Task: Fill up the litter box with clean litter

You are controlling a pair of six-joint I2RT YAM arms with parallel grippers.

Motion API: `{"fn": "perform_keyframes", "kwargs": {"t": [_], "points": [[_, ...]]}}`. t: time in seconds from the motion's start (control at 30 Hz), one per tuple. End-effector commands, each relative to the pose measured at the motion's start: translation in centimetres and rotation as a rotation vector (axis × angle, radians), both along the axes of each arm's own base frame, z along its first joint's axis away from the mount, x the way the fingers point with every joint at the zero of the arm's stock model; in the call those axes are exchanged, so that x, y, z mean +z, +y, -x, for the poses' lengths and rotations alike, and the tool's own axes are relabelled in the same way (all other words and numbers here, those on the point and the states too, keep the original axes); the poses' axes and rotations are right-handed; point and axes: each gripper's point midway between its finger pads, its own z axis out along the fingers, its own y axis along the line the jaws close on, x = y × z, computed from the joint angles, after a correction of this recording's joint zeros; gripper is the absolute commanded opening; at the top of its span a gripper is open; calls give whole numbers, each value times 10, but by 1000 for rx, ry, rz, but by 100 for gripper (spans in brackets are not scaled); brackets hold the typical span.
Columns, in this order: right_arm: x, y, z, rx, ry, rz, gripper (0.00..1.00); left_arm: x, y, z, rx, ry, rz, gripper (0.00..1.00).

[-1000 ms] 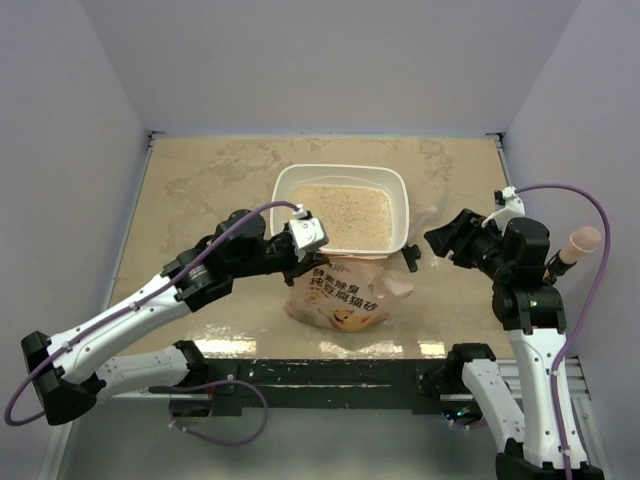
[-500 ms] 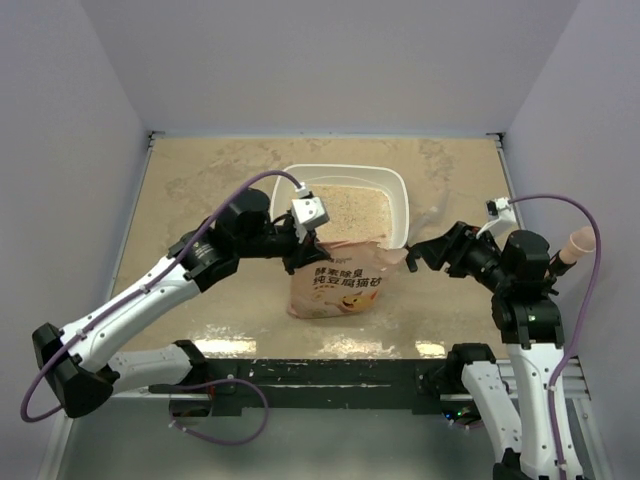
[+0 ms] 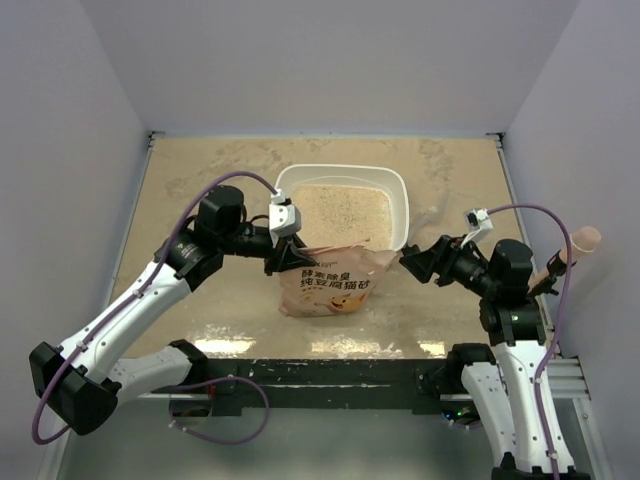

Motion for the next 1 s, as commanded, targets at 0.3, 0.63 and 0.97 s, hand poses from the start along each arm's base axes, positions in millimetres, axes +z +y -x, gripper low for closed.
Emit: {"fn": "perform_keyframes", "kwargs": {"t": [0.3,0.63,0.97], "points": [[15,17,-2,123,-115,-55,69,30,28,17,124,-167,135,52],[14,20,1,139,-112,-65,69,8,59,-11,437,-145,142,66],[11,20,3,133,-105,-61,69,-15,41,-27,424,-85,162,67]]}}
